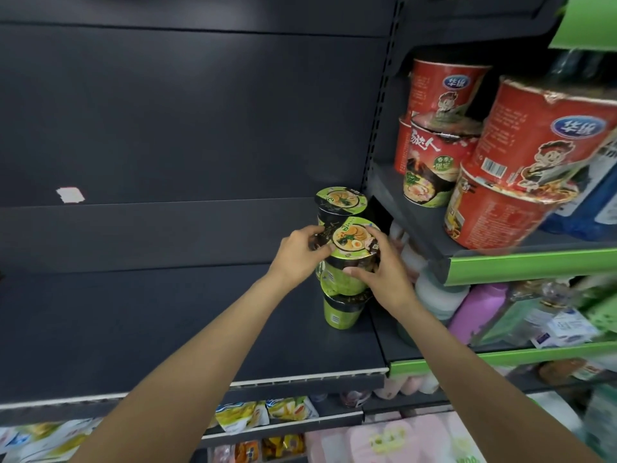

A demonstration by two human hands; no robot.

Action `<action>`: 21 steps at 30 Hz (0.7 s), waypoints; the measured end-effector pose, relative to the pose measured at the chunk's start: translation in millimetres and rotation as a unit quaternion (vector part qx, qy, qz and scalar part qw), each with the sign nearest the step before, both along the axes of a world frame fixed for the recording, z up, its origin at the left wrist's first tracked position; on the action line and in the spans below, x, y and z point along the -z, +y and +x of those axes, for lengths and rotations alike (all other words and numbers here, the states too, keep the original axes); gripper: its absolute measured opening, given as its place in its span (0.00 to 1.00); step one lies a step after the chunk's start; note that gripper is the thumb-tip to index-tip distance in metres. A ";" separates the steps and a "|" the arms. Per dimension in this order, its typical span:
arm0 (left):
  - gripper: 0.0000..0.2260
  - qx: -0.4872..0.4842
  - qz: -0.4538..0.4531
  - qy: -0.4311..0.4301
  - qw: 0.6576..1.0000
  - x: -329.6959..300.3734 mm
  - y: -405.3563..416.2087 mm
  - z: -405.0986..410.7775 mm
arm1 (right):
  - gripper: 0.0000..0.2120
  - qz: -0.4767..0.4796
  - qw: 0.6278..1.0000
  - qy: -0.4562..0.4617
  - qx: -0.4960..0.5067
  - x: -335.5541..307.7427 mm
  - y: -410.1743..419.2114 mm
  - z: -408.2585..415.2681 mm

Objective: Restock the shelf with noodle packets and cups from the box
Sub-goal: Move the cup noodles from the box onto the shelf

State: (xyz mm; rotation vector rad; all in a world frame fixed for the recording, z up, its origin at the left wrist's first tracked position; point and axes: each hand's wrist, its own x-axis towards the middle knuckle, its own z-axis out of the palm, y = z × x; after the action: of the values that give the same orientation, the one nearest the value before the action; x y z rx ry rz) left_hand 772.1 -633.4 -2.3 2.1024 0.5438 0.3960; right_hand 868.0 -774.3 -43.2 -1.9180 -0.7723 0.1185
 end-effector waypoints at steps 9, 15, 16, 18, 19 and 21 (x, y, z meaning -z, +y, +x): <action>0.18 -0.017 0.074 -0.004 0.997 -1.5 -8.0 5.5 | 0.29 -0.201 0.951 -0.233 0.038 -16.1 -0.3 -3.5; 0.11 -0.058 0.208 0.017 0.976 -10.1 -9.6 -17.4 | 0.21 -0.170 0.949 -0.264 0.006 -30.6 8.5 -31.2; 0.11 -0.069 0.232 0.017 0.970 -12.5 -6.8 -25.4 | 0.19 -0.148 0.958 -0.247 -0.002 -33.5 12.3 -37.8; 0.12 -0.087 0.266 0.012 0.960 -16.0 1.5 -44.6 | 0.17 -0.124 0.967 -0.221 -0.019 -40.2 23.3 -52.4; 0.12 -0.096 0.277 0.009 0.956 -17.0 7.3 -55.4 | 0.16 -0.121 0.968 -0.219 -0.027 -42.8 30.4 -60.1; 0.12 -0.119 0.294 0.011 0.948 -19.0 21.6 -80.1 | 0.14 -0.119 0.967 -0.222 -0.046 -46.8 48.1 -77.4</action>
State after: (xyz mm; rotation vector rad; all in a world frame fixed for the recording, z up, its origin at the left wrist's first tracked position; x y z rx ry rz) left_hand 692.0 -611.8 16.7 2.6180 0.7659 0.7477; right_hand 790.6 -726.2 3.6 -2.1684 -1.1918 -0.1766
